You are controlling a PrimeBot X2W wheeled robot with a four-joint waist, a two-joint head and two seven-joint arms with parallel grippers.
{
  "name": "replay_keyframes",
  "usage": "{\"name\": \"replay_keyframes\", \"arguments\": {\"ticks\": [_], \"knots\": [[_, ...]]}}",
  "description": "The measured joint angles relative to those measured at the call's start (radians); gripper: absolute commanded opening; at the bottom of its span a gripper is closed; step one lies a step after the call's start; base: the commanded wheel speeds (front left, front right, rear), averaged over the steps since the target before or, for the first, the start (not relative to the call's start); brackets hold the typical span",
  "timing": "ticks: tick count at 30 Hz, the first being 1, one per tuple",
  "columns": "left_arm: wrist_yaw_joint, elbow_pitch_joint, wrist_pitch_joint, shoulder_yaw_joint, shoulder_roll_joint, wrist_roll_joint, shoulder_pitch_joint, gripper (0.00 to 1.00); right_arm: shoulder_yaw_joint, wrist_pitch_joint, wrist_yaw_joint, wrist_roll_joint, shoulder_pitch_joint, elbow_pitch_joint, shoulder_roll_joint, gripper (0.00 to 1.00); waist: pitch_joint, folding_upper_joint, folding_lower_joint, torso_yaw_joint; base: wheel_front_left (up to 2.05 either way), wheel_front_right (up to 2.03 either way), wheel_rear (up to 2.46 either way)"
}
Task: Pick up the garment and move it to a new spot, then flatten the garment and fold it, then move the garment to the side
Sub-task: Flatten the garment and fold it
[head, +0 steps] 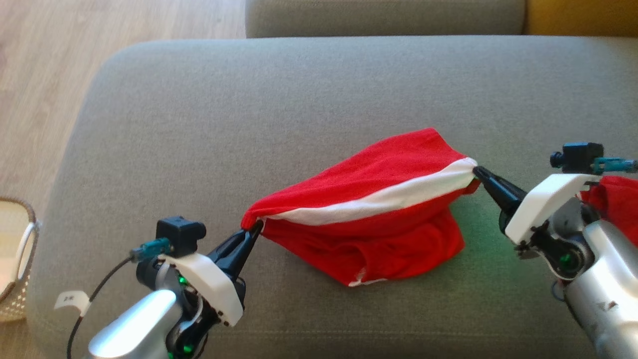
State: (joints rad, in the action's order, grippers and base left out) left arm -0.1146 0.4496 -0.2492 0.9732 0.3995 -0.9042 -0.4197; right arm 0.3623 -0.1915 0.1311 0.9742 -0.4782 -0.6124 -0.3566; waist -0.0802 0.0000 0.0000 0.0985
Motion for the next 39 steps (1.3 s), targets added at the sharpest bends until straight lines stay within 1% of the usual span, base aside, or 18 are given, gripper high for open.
{"name": "replay_keyframes", "arguments": {"ticks": [6, 10, 12, 14, 17, 19, 22, 25, 26, 28, 30, 32, 34, 35, 37, 39], "knots": [[-0.006, -0.056, 0.000, -0.071, -0.017, 0.016, 0.006, 0.00, 0.002, 0.045, 0.000, 0.023, 0.002, 0.079, -0.058, 0.00, 0.047, 0.0000, 0.0000, -0.019, 0.00, 0.00, 0.00], [-0.010, -0.105, 0.002, -0.080, -0.022, -0.013, -0.048, 0.00, -0.014, 0.078, 0.000, 0.031, -0.006, 0.151, -0.096, 0.00, 0.081, 0.0000, 0.0000, -0.037, 0.00, 0.00, 0.00], [-0.010, -0.128, 0.022, -0.081, -0.018, -0.022, -0.128, 0.00, -0.035, 0.087, 0.000, 0.028, -0.031, 0.172, -0.104, 0.00, 0.090, 0.0000, 0.0000, -0.054, 0.00, 0.00, 0.00], [-0.010, -0.145, 0.054, -0.074, -0.017, -0.026, -0.241, 0.00, -0.050, 0.097, 0.000, 0.007, -0.086, 0.173, -0.110, 0.00, 0.094, 0.0000, 0.0000, -0.073, 0.00, 0.00, 0.00], [-0.010, -0.138, 0.081, -0.045, -0.017, -0.025, -0.420, 0.00, -0.064, 0.103, 0.000, -0.052, -0.208, 0.151, -0.109, 0.00, 0.088, 0.0000, 0.0000, -0.099, 0.00, 0.00, 0.00], [-0.010, -0.103, 0.082, -0.013, -0.017, -0.006, -0.530, 0.00, -0.067, 0.108, 0.000, -0.091, -0.309, 0.116, -0.100, 0.00, 0.073, 0.0000, 0.0000, -0.114, 0.00, 0.00, 0.00], [-0.011, -0.021, 0.060, 0.054, -0.019, 0.069, -0.683, 0.00, -0.068, 0.164, 0.000, -0.157, -0.461, 0.046, -0.061, 0.00, 0.030, 0.0000, 0.0000, -0.132, 0.00, 0.00, 0.00], [-0.018, 0.083, 0.010, 0.090, -0.020, 0.189, -0.846, 0.00, -0.066, 0.251, 0.000, -0.214, -0.602, -0.002, -0.021, 0.00, -0.029, 0.0000, 0.0001, -0.148, 0.00, 0.00, 0.00], [-0.018, 0.114, 0.001, 0.096, -0.019, 0.244, -0.902, 0.00, -0.065, 0.281, 0.000, -0.227, -0.642, -0.010, -0.014, 0.00, -0.050, 0.0000, 0.0001, -0.152, 0.00, 0.00, 0.00], [-0.017, 0.149, -0.003, 0.091, -0.020, 0.359, -1.007, 0.00, -0.058, 0.335, 0.000, -0.254, -0.711, -0.020, -0.011, 0.00, -0.095, 0.0000, 0.0002, -0.161, 0.00, 0.00, 0.00], [0.009, 0.113, -0.008, 0.040, -0.021, 0.450, -1.070, 0.00, -0.055, 0.390, 0.000, -0.269, -0.756, -0.020, -0.012, 0.00, -0.141, 0.0000, 0.0002, -0.168, 0.00, 0.00, 0.00], [0.039, 0.042, -0.008, -0.010, -0.021, 0.538, -1.087, 0.00, -0.055, 0.425, 0.000, -0.272, -0.769, 0.001, -0.016, 0.00, -0.185, 0.0000, 0.0002, -0.174, 0.00, 0.00, 0.00], [0.058, -0.035, -0.008, -0.042, -0.017, 0.614, -1.063, 0.00, -0.048, 0.440, 0.000, -0.277, -0.754, 0.035, -0.022, 0.00, -0.226, 0.0000, 0.0003, -0.178, 0.00, 0.00, 0.00], [0.058, -0.067, -0.009, -0.048, -0.012, 0.644, -1.035, 0.00, -0.039, 0.442, 0.000, -0.278, -0.735, 0.057, -0.027, 0.00, -0.245, 0.0000, 0.0003, -0.180, 0.00, 0.00, 0.00], [0.042, -0.114, -0.009, -0.038, 0.001, 0.689, -0.952, 0.00, -0.021, 0.444, 0.000, -0.277, -0.671, 0.100, -0.035, 0.00, -0.277, 0.0000, 0.0003, -0.182, 0.00, 0.00, 0.00], [0.027, -0.124, -0.009, -0.016, 0.018, 0.710, -0.843, 0.00, 0.000, 0.444, 0.000, -0.267, -0.575, 0.123, -0.045, 0.00, -0.303, -0.0001, 0.0005, -0.183, 0.00, 0.00, 0.00]]}}
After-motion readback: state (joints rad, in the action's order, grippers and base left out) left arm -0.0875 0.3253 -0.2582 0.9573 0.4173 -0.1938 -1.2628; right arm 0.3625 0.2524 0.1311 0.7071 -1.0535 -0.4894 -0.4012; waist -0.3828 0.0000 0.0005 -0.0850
